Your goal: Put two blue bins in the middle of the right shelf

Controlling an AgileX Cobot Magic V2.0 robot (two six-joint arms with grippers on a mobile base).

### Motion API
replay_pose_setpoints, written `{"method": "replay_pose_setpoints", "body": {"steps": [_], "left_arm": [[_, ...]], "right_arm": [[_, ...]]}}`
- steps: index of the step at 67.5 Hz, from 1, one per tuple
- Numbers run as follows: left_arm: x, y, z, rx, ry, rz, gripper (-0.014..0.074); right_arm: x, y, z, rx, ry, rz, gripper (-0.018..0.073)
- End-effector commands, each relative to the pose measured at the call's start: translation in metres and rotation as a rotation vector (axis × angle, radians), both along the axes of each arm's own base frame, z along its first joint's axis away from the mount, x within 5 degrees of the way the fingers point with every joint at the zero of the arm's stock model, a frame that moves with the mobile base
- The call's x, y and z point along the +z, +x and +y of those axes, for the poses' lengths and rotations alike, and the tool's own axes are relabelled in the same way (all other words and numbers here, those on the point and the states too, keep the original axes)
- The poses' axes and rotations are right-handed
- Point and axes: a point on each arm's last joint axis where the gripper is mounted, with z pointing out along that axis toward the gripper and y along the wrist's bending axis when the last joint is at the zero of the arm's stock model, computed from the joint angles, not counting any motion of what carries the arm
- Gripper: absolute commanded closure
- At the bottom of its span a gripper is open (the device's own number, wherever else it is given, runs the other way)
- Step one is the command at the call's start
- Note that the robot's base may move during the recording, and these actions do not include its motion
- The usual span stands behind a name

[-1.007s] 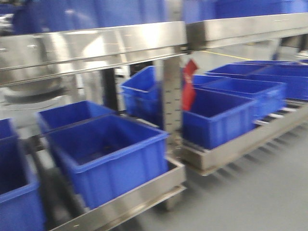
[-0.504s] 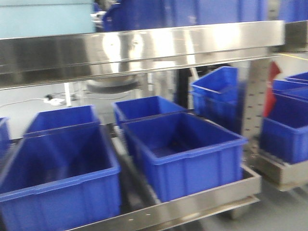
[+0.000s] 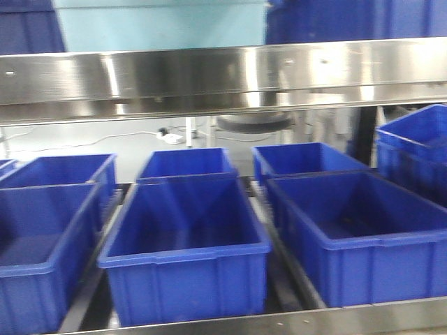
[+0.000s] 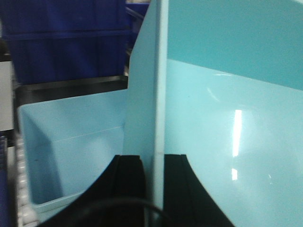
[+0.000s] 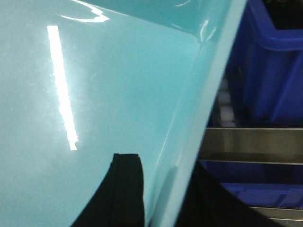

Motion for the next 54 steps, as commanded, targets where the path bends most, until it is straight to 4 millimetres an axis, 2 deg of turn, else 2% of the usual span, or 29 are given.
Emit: {"method": "replay_pose_setpoints", "body": {"steps": [1, 54], "left_arm": [[0.0138, -0.0043, 0.0021, 0.011, -0.07, -0.061, 0.0707], [0.0138, -0.0043, 0.0021, 0.011, -0.07, -0.061, 0.0707]], "right_arm": [[0.0093, -0.0031, -0.0016, 0.015, -0.008, -0.062, 0.0712], [0.0093, -0.0031, -0.0016, 0.015, -0.008, -0.062, 0.0712]]}}
